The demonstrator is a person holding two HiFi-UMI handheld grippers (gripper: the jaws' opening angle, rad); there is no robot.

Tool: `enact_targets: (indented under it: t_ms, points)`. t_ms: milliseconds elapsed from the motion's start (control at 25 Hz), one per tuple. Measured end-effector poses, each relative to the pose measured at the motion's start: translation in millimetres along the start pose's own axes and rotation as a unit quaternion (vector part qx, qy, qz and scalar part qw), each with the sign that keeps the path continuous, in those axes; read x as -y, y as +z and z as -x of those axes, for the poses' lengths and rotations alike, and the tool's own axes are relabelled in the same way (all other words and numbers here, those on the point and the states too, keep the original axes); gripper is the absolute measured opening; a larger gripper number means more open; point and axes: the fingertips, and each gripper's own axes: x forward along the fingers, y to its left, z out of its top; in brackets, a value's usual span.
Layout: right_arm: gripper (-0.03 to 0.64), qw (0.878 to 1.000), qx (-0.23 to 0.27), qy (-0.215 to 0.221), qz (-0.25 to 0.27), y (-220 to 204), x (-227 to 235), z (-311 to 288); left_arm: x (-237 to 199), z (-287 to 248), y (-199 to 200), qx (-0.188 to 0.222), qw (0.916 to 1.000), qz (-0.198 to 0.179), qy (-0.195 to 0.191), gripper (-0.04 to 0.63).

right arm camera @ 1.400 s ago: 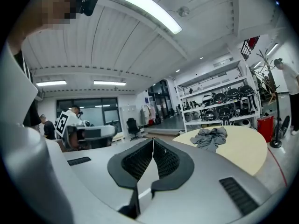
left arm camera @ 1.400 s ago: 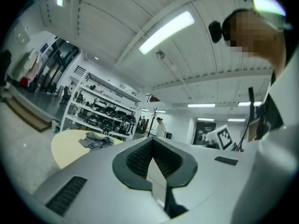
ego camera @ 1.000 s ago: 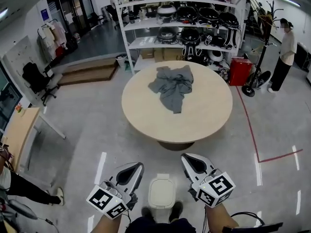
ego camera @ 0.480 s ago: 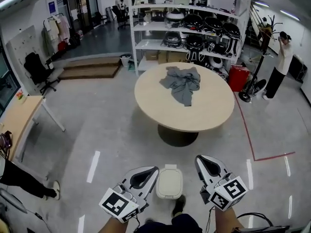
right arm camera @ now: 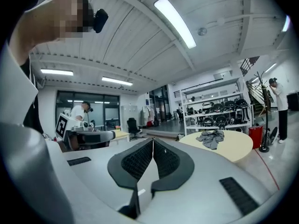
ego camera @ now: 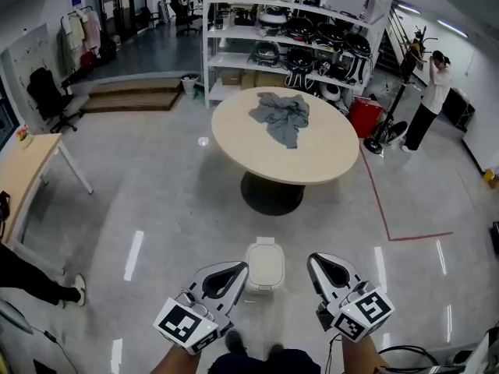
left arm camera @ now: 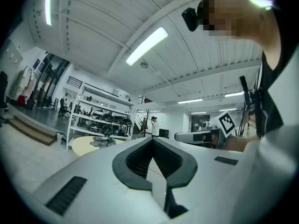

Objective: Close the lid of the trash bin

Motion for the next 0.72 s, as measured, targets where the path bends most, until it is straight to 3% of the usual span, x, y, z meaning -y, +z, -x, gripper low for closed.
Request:
enact_targets:
  t_ms: [320, 520, 720]
  points:
    - [0.011, 0.999, 0.02, 0.02, -0.017, -9, -32, 95, 104, 27, -9, -0.012, 0.9997, -0.021, -0.001, -0.003]
    - [0.011, 1.0, 0.014, 0.006, -0.019, -29, -29, 173, 171, 45, -28, -0.033, 0.9982, -0.04, 0.031, -0.003]
    - [0.011, 0.999, 0.01, -0.004, -0.034, -36, -28, 204, 192, 58, -34, -0.059, 0.9947, -0.042, 0.073, -0.003]
